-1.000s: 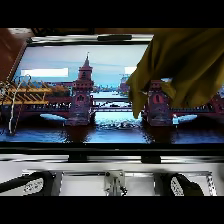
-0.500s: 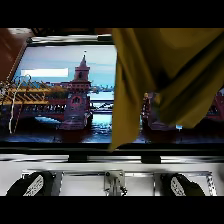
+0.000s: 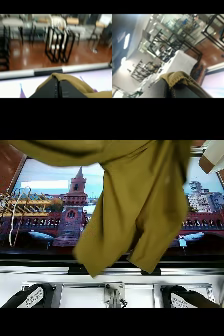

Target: Fold the shirts.

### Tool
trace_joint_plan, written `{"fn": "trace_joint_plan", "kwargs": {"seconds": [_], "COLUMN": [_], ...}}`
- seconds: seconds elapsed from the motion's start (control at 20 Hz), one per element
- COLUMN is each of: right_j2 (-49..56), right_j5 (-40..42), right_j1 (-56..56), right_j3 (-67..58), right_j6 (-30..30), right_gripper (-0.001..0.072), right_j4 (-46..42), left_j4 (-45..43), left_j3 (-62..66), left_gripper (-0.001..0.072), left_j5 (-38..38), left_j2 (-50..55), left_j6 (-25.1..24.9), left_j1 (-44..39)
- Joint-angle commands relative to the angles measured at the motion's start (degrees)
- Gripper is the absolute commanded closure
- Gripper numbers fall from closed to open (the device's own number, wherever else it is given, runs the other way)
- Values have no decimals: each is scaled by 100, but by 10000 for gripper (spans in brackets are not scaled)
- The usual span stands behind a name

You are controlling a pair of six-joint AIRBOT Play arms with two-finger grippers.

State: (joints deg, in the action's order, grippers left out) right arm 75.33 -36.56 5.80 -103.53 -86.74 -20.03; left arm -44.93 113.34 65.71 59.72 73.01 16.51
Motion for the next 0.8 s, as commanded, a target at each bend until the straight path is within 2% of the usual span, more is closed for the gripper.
{"fn": "trace_joint_plan", "kwargs": {"seconds": [0.0, 0.15, 0.3, 0.4, 0.45, 0.55, 0.65, 0.75], "right_j2": [1091, 1604, 1349, 1073, 949, 730, 540, 407], "right_j5": [1161, 1069, 813, 59, -431, -1604, -2981, -4478], "right_j1": [1346, 2079, 2470, 2415, 2277, 1860, 1421, 1130], "right_j3": [-518, -1526, -1650, -1650, -1648, -1644, -1644, -1644], "right_j6": [431, 448, 817, 898, 850, 157, -667, -1115], "right_gripper": [642, 642, 642, 641, 641, 641, 641, 641], "right_j4": [363, 562, 1248, 1051, 776, -278, -1928, -4037], "left_j4": [-9, -9, -7, -2, 31, 118, 118, 118], "left_j3": [-2, -2, 0, 0, 0, -2, -195, -1001], "left_gripper": [657, 657, 657, 657, 656, 656, 656, 657], "left_j5": [957, 529, -280, -581, -487, 398, 1716, 2387], "left_j2": [306, 225, -35, -247, -321, -332, -229, -247], "left_j6": [120, 122, 122, 122, 125, 146, 422, 490], "left_j1": [-162, -190, -190, -190, -190, -225, -481, -1034]}}
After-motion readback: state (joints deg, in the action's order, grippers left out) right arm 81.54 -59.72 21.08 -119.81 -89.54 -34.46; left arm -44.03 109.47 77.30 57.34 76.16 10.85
